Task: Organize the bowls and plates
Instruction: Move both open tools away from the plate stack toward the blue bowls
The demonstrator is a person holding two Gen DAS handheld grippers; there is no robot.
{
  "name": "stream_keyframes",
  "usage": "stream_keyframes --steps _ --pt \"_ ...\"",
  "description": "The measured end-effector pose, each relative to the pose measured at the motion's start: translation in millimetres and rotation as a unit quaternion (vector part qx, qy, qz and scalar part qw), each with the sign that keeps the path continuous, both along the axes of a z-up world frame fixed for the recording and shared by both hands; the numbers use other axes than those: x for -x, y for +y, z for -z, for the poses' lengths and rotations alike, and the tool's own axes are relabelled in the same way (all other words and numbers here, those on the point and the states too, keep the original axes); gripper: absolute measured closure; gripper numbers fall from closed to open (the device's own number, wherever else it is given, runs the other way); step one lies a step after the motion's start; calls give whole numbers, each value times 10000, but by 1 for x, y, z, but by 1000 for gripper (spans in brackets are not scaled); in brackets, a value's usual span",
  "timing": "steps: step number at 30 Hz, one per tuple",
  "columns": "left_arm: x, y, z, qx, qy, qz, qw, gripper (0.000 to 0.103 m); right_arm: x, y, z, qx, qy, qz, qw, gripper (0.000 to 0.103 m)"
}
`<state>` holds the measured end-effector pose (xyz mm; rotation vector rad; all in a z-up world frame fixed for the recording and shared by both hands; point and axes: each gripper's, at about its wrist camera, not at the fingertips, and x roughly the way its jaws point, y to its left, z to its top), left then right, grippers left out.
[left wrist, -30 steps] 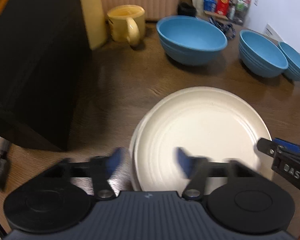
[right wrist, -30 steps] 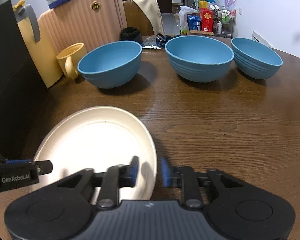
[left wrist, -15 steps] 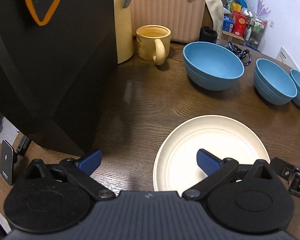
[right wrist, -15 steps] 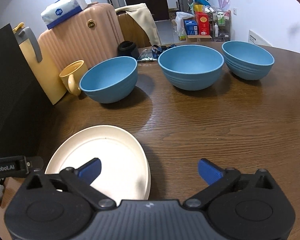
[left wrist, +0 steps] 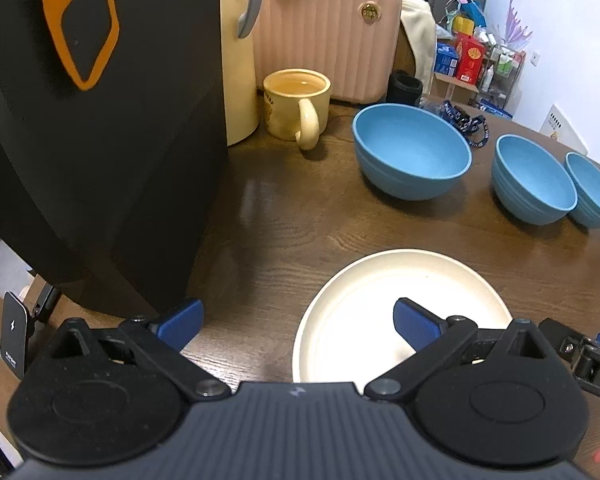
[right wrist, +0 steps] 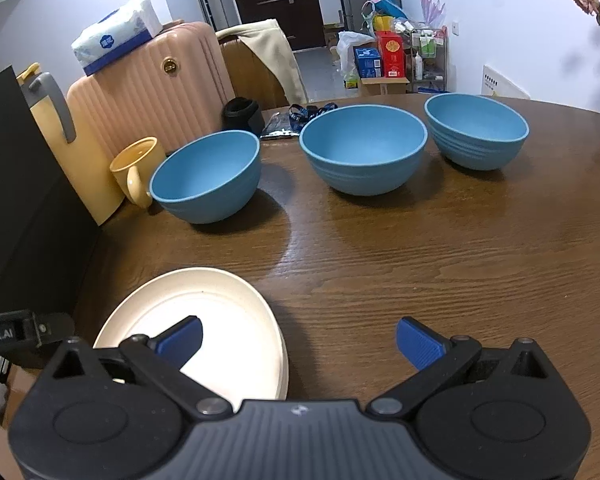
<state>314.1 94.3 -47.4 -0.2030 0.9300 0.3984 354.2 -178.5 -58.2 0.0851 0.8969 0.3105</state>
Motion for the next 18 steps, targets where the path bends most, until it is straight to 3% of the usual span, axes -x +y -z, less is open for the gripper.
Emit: stream_keyframes --steps 18 --pt "-15 -30 -21 136 -318 219 9992 0 -6 -31 -22 222 -95 360 9991 0"
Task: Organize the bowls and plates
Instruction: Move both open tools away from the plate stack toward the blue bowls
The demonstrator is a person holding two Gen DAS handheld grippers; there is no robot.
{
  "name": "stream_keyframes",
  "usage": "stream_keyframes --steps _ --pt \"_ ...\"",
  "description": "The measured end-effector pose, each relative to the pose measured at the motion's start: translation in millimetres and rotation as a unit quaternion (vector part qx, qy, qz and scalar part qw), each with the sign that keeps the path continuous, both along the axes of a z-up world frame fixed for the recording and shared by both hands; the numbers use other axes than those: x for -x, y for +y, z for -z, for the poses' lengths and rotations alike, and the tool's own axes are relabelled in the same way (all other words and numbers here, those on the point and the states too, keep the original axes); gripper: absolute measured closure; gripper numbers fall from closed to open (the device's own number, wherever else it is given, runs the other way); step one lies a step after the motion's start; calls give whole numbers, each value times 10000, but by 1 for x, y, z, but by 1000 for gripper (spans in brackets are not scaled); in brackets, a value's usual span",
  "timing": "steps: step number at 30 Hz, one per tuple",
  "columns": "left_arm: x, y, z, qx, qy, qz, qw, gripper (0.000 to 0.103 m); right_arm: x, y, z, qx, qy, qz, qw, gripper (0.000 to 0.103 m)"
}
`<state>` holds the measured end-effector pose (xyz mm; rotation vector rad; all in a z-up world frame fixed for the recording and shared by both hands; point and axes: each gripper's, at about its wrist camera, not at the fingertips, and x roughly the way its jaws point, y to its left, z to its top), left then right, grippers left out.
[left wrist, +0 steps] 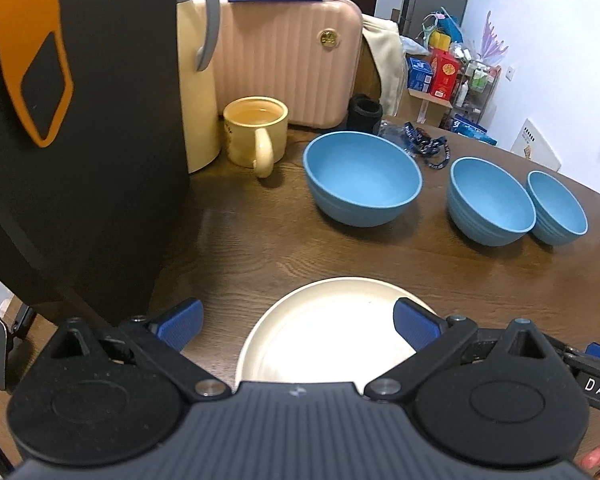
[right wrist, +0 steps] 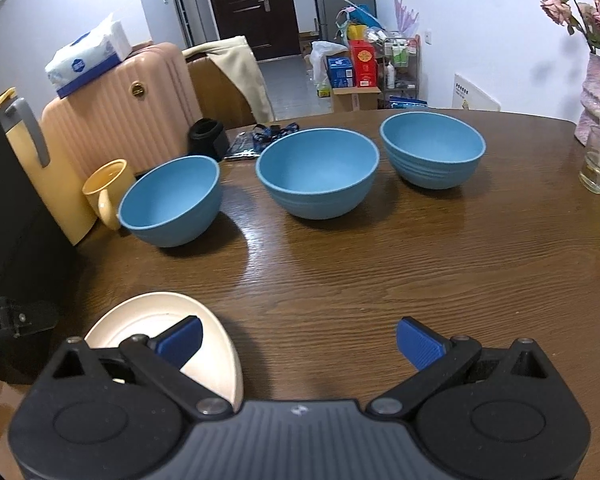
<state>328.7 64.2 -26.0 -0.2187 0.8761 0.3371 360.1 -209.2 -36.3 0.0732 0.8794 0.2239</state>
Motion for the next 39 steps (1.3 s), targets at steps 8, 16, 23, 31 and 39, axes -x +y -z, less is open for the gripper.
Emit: stream_keyframes --steps 8,16,23,31,39 --pt "-17 -29 -6 64 -34 85 9999 0 -13 -28 -3 59 78 114 9999 0" --pt "-43 -71 -15 40 -96 363 9993 0 -28 -67 -7 62 98 324 9994 0" --pt "-66 -105 -19 39 -112 521 9986 0 -44 -99 -14 98 96 494 9987 0" --pt "-97 -143 -37 -4 -201 706 9973 0 -70 -130 -24 108 101 677 9976 0" --pt "-128 -177 -54 -10 -294 815 9962 0 -95 -163 -35 16 137 685 9976 0"
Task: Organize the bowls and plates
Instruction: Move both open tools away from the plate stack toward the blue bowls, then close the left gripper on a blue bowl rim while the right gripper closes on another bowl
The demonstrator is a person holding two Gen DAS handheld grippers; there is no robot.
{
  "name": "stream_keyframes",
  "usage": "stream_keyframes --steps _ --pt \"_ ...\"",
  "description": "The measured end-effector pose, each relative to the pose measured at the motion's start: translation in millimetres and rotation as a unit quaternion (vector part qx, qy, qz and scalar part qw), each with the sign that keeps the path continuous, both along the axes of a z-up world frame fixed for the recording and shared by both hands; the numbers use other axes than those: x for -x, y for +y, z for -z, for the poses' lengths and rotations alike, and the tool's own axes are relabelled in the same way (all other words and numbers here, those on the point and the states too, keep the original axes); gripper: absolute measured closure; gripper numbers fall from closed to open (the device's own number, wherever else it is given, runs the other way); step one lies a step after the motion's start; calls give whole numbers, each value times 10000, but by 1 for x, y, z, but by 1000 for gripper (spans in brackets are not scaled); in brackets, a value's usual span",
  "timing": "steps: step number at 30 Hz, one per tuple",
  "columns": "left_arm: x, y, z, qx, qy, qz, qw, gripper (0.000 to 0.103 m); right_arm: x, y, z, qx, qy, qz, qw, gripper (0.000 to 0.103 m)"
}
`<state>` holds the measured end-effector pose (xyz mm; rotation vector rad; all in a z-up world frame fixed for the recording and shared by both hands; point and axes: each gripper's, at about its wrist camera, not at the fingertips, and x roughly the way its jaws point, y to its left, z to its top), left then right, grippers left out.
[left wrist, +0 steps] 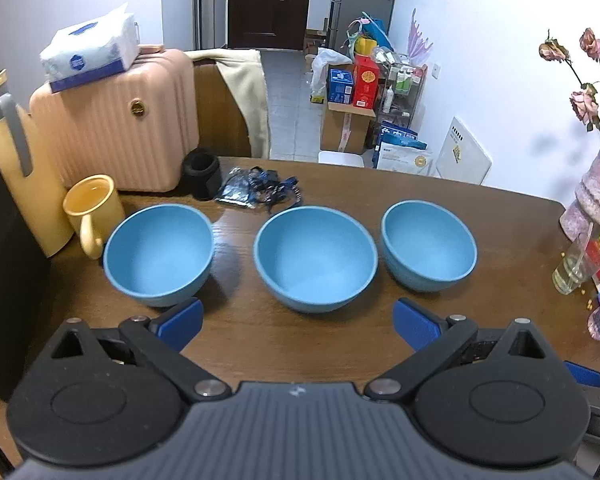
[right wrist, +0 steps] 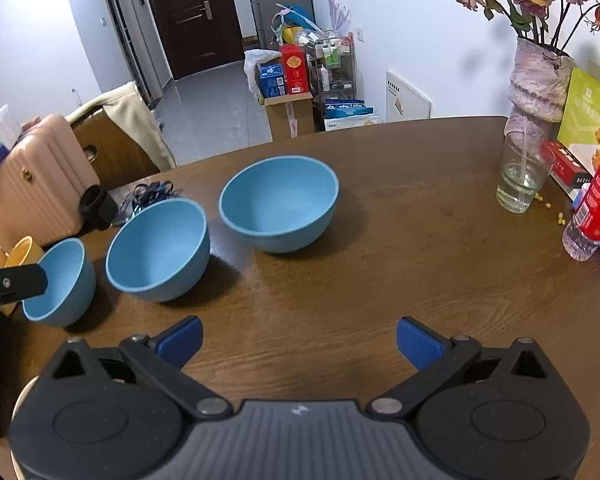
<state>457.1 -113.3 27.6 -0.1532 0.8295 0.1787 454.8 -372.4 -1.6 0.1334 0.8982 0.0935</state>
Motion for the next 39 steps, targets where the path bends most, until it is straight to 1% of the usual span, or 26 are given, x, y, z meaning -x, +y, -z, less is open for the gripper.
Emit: stream_keyframes --steps 8,12,15,22,26,29,35,37,39 --pt "-44 -22 -13 16 4 12 10000 0 -40 -29 -25 -153 -46 -104 9998 0" --pt "-69 -32 -14 32 36 -3 10000 0 -69 -37 -30 26 33 -94 9999 0" --pt "-90 -41 -11 5 106 -7 9999 0 -91 -43 -29 42 129 -77 9999 0" --pt "-139 -51 7 72 334 -63 9994 0 -137 -43 -18 192 307 -53 9993 0" --pt "-166 -54 20 43 493 -70 9987 0 -162 -41 -9 272 445 87 9986 0" --pt "-185 -58 29 19 599 -41 9982 0 -178 -39 0 256 536 79 9982 0" --pt "-220 -66 49 -30 805 28 9967 0 -208 -40 20 237 767 115 9967 7" --pt "-228 -68 59 -39 886 10 9961 0 -214 -39 28 175 843 118 9962 15" --pt "-236 -71 69 -63 969 8 9953 0 -219 -39 38 102 934 140 9955 19"
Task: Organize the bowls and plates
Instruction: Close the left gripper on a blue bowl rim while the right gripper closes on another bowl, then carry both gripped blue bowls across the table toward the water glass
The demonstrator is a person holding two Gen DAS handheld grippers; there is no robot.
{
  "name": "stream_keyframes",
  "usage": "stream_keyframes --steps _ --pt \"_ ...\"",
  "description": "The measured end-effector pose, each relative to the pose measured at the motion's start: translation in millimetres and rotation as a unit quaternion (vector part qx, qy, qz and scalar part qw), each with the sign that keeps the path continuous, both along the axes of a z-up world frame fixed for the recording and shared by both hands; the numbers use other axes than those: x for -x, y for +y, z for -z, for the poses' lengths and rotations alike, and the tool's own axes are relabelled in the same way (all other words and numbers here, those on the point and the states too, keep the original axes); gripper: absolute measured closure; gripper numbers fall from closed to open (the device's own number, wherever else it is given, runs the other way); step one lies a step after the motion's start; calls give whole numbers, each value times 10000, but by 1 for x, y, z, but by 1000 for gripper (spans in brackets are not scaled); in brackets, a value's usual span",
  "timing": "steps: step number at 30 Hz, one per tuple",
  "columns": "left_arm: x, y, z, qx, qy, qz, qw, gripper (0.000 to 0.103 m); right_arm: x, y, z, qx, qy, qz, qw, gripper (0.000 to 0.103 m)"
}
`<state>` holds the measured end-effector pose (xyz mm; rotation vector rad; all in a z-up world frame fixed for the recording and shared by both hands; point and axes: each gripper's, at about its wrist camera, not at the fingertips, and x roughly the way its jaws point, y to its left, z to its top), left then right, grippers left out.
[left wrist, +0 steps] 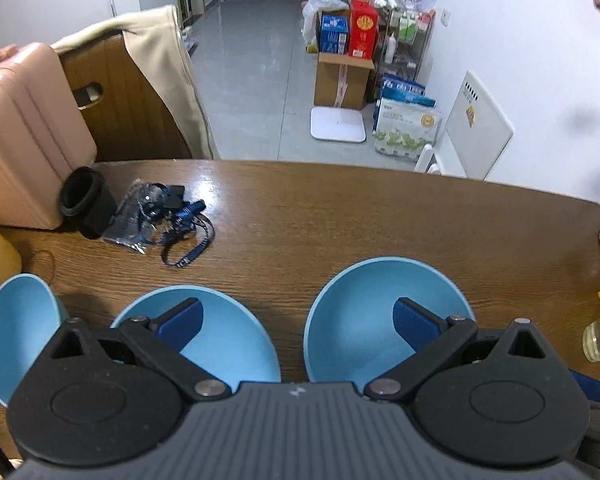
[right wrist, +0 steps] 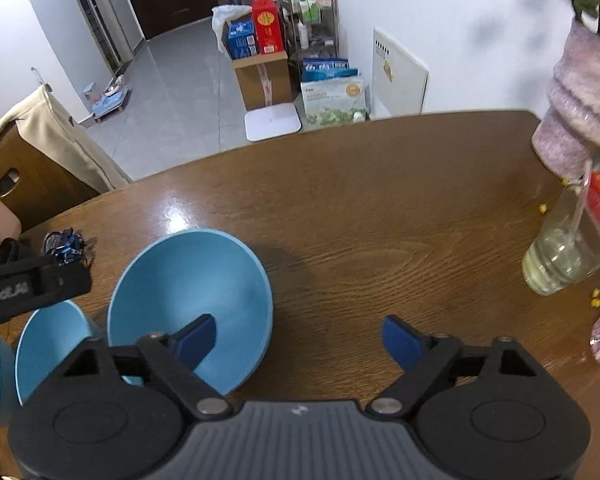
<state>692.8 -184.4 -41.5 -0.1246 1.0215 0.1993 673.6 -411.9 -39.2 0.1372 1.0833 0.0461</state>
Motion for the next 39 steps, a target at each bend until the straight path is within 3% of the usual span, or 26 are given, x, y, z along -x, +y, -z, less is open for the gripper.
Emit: stream_keyframes --steps 6,11,13,17,25,28,39 --pt "-14 -7 22 -93 83 127 9998 1 -8 -6 22 -240 141 125 9995 33" --pt "-24 -9 39 -127 192 204 9995 11 -17 -6 37 -334 190 95 9992 47" --pt "-28 -10 46 -123 238 218 9994 21 -20 -5 43 -345 204 79 9992 52" --pt "-32 -9 55 -78 283 249 9993 30 -23 -3 52 -392 212 56 9990 64" --pt "-38 -8 72 176 371 394 9984 71 -31 6 63 -499 194 -27 9986 84" --pt "-39 -7 76 207 372 460 9980 79 -30 8 64 -514 166 -58 9985 91" --pt "-34 -9 70 290 238 561 9977 82 -25 8 61 -484 51 -32 9988 96"
